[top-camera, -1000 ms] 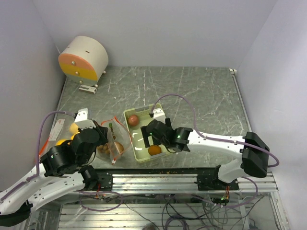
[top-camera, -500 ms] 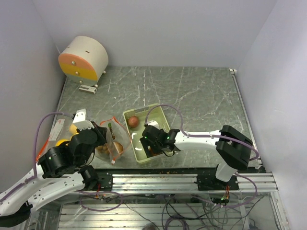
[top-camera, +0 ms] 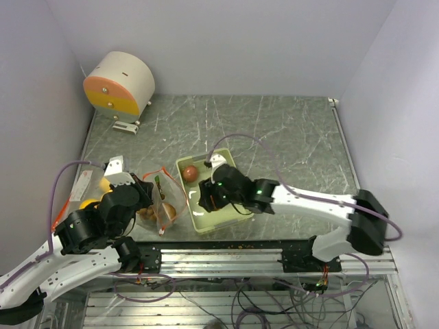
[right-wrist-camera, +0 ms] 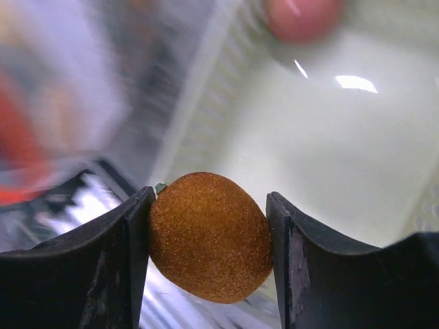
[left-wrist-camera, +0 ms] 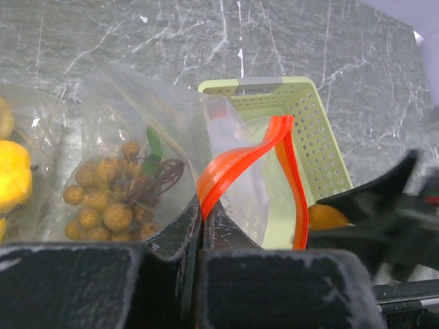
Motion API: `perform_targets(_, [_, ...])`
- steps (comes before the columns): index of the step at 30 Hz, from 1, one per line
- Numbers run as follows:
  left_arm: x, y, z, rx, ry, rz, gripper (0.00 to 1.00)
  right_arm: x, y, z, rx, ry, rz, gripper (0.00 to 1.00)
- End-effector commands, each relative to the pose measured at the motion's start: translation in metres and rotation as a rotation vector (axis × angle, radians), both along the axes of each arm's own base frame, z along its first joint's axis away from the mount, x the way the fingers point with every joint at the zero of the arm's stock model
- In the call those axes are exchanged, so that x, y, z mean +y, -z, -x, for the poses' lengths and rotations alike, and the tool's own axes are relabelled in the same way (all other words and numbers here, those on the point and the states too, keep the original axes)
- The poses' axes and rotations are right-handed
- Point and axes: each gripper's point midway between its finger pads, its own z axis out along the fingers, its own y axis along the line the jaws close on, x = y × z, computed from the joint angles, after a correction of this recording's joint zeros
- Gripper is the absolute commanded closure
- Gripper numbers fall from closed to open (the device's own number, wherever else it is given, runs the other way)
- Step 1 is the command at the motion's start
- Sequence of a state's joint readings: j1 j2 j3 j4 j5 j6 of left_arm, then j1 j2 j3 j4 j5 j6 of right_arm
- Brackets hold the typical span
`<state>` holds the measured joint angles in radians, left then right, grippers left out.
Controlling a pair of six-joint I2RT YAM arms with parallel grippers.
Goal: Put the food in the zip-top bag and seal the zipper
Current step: Pick up the fake fruit from the bin, then place the fake fruit in the zipper food storage bag, then pick up the fake fruit from the bin.
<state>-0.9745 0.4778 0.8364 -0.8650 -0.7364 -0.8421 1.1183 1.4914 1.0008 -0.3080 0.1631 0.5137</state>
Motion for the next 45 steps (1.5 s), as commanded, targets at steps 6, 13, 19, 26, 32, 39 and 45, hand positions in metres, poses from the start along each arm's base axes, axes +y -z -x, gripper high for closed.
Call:
perform_targets(6, [0.001, 0.002, 0.001, 0.001, -0.003, 0.011, 0.93, 0.07, -0.202, 0.077, -0.268, -0.548, -0.688, 0.63])
perform_targets(13, [-0.004, -0.002, 0.0, -0.003, 0.012, 0.023, 0.93, 0.117, -0.188, 0.056, -0.27, -0.521, -0.701, 0.61])
perform_targets(19, [-0.007, -0.007, 0.001, 0.001, 0.024, 0.026, 0.93, 0.135, -0.152, -0.001, -0.348, -0.282, -0.579, 0.42])
perform_targets(26, [-0.006, -0.006, 0.001, 0.001, 0.022, 0.025, 0.93, 0.114, -0.171, -0.001, -0.402, -0.251, -0.6, 0.0])
perform_targets(32, [-0.007, -0.003, -0.001, 0.002, 0.018, 0.017, 0.93, 0.062, -0.187, -0.019, -0.477, -0.066, -0.565, 0.0])
perform_targets(39, [-0.002, -0.009, 0.002, -0.001, 0.011, 0.022, 0.93, 0.01, -0.103, -0.1, -0.257, 0.257, -0.339, 0.01])
perform_targets(45, [0.009, -0.013, 0.005, -0.008, -0.011, 0.019, 0.93, 0.026, -0.05, -0.121, -0.179, 0.258, -0.235, 0.07])
